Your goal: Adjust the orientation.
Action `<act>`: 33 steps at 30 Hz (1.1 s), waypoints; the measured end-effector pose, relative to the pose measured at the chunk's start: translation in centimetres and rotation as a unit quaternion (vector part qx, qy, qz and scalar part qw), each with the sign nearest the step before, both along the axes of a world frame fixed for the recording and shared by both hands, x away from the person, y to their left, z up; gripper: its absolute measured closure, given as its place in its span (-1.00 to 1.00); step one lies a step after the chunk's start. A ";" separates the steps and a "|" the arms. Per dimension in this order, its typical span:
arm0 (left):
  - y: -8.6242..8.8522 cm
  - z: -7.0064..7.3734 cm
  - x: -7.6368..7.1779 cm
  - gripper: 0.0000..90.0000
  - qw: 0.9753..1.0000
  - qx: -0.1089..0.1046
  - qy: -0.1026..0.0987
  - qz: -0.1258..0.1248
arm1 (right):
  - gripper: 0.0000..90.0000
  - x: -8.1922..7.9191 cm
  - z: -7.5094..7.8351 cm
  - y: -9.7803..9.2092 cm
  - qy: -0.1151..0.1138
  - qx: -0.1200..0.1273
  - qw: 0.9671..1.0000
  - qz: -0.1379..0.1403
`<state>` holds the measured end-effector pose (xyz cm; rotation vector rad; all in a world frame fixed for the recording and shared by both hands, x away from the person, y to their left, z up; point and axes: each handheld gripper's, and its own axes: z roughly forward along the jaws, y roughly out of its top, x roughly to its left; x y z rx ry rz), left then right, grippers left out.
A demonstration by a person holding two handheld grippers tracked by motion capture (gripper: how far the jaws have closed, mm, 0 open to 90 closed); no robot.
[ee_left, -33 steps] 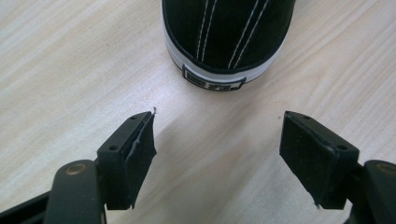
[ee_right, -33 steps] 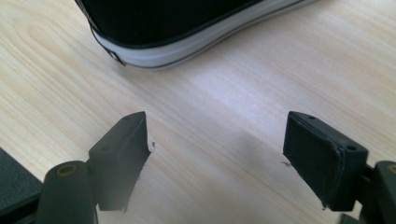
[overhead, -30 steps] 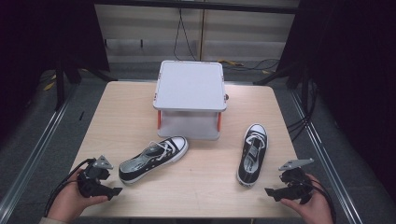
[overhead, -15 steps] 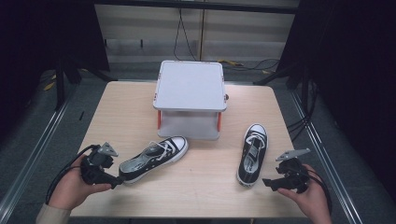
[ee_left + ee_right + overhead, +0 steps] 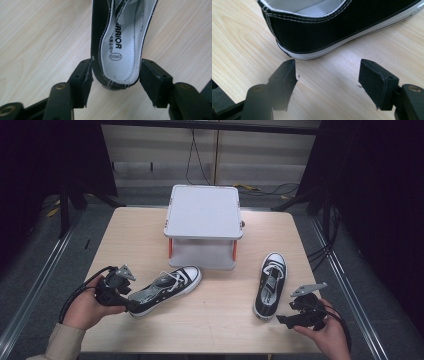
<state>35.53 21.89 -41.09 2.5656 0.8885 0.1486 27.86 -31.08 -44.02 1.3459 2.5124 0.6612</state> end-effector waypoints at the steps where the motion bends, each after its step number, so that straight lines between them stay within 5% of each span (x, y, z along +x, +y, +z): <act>1: 0.0 0.0 0.0 -0.01 1.000 0.000 0.000 0.000 | -0.33 0.0 0.0 0.0 0.000 0.000 1.000 0.000; 4: 0.0 0.1 1.0 0.03 0.999 -0.017 0.022 0.021 | -0.32 0.0 0.0 0.2 -0.001 -0.001 1.000 0.004; 6: -0.1 0.2 1.5 0.08 0.999 0.016 0.010 0.027 | -0.32 0.0 -0.1 0.1 -0.001 0.000 1.000 0.004; 9: -0.3 0.3 1.8 0.08 1.000 0.002 0.017 0.024 | -0.32 0.0 -0.1 0.0 -0.002 0.003 1.000 0.005; 12: -1.8 0.5 2.1 0.10 1.000 0.015 0.020 -0.003 | -0.31 0.0 0.1 -0.3 -0.005 0.006 1.000 0.000; 17: -3.5 1.2 2.2 0.01 0.999 -0.007 0.008 -0.037 | -0.31 0.0 0.0 -0.3 -0.005 0.005 1.000 -0.001; 18: -4.2 1.4 2.4 -0.01 0.999 0.010 0.008 -0.048 | -0.30 -0.1 0.1 -0.3 -0.006 0.006 1.000 0.000; 26: -6.6 0.3 3.5 -0.19 0.995 0.036 0.005 -0.095 | -0.30 -0.1 0.1 -0.2 -0.009 0.007 1.000 0.001; 33: -7.9 -0.9 4.7 -0.14 0.996 0.035 0.016 -0.078 | -0.30 0.0 0.2 -0.1 -0.010 0.007 1.000 0.004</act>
